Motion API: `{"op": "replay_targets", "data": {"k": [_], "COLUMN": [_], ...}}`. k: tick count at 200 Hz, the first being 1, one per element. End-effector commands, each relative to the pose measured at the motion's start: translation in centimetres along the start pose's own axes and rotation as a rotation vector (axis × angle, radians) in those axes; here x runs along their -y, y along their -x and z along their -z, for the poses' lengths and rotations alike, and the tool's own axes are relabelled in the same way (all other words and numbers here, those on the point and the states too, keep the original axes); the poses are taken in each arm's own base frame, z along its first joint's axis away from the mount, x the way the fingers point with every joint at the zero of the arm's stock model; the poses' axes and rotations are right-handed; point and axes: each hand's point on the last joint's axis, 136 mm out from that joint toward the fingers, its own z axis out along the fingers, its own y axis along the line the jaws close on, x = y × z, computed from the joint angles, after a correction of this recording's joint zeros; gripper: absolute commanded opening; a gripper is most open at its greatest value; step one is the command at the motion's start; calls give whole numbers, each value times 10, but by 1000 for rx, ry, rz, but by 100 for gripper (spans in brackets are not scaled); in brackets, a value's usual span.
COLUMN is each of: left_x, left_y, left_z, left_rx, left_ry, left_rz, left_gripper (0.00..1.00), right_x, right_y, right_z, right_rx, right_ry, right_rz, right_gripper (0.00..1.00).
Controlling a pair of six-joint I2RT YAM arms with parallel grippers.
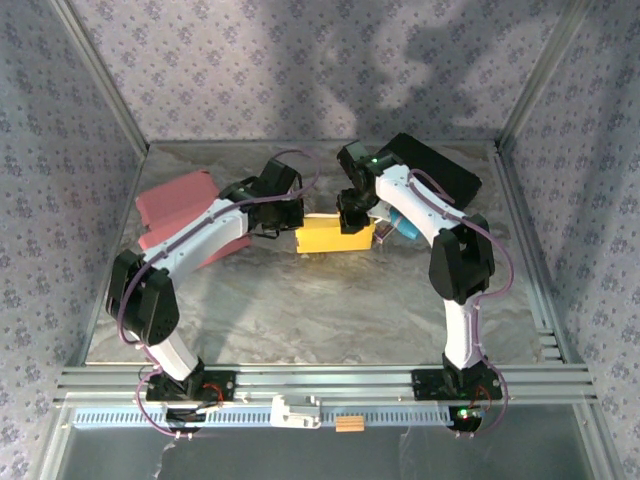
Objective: Fold the paper box
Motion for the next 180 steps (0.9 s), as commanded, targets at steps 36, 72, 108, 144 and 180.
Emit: {"op": "replay_targets", "data": {"k": [36, 72, 108, 144, 180], "left_x": [-23, -24, -21, -22, -23], "left_y": [-15, -19, -25, -27, -29], "left_z": [-7, -11, -15, -15, -15], "left_rx": [-12, -4, -2, 4, 10], "left_ry": [67, 57, 51, 53, 54], "left_rz": [-12, -17, -28, -30, -34], "left_gripper": [0, 0, 0, 0, 0], "right_x": [3, -2, -7, -12, -17], "right_y": [6, 6, 4, 5, 3], "right_z": [-7, -5, -3, 3, 10], "right_rx": [10, 8, 1, 4, 2], "right_ry": [-42, -22, 0, 24, 53], "right_rz": [-1, 15, 33, 51, 75], "right_gripper": [33, 38, 43, 47, 49]}}
